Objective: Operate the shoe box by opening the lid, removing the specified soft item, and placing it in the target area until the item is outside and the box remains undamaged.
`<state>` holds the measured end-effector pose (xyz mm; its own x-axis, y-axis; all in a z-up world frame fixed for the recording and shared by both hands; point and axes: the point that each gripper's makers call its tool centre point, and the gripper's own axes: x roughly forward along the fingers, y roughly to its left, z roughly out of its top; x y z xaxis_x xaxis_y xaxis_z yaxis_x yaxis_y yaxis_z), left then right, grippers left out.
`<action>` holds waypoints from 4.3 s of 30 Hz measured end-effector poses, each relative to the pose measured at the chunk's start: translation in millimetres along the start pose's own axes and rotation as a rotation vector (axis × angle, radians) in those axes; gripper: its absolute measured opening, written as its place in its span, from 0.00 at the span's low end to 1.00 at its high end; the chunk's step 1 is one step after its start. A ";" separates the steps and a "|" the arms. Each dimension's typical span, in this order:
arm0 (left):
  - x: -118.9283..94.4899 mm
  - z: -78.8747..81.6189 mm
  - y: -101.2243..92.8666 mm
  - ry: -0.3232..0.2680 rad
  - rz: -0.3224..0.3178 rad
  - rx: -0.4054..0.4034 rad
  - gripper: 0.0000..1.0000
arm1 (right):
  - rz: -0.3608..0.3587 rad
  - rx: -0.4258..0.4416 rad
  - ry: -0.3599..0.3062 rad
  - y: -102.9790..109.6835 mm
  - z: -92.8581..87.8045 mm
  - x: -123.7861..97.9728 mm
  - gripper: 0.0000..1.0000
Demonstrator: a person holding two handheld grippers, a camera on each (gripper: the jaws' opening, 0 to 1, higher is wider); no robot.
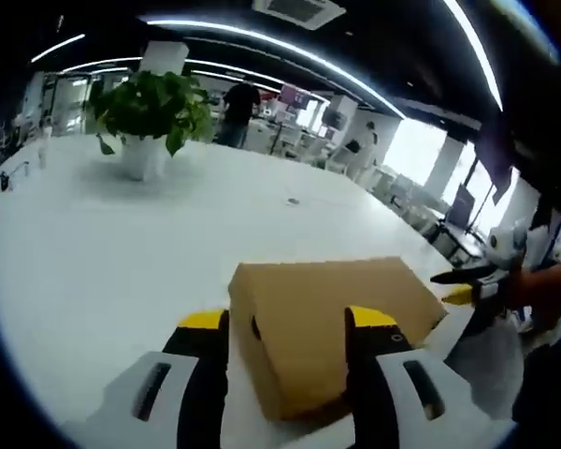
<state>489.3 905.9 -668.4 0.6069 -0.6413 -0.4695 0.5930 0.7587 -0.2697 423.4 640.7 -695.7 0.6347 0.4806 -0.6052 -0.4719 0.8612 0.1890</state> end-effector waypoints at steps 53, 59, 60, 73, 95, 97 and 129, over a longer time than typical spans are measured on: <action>-7.2 -45.0 -18.9 0.187 -0.050 0.114 0.31 | 0.008 -0.120 0.106 17.3 -18.4 3.7 0.35; -10.0 -37.9 -21.5 0.171 -0.047 0.088 0.31 | 0.000 -0.145 0.096 18.6 -14.8 0.7 0.35; -10.2 -37.0 -21.7 0.169 -0.047 0.087 0.31 | 0.000 -0.150 0.095 19.0 -14.4 0.3 0.35; -17.4 -18.0 -30.0 0.145 -0.040 0.079 0.31 | -0.007 -0.197 0.060 18.4 -2.2 -8.2 0.34; -16.9 35.1 -33.8 0.023 -0.023 0.052 0.33 | -0.123 -0.257 -0.093 -1.3 49.3 -20.5 0.23; -15.3 40.6 -33.3 0.012 -0.023 0.053 0.34 | -0.144 -0.259 -0.109 -5.0 55.8 -21.1 0.21; -9.0 105.7 -25.8 -0.139 -0.014 0.056 0.34 | -0.401 -0.236 -0.157 -54.0 121.5 -18.1 0.00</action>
<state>524.5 880.0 -568.3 0.6634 -0.6643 -0.3443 0.6281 0.7445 -0.2264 511.8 605.6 -600.9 0.8707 0.1536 -0.4673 -0.2858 0.9311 -0.2265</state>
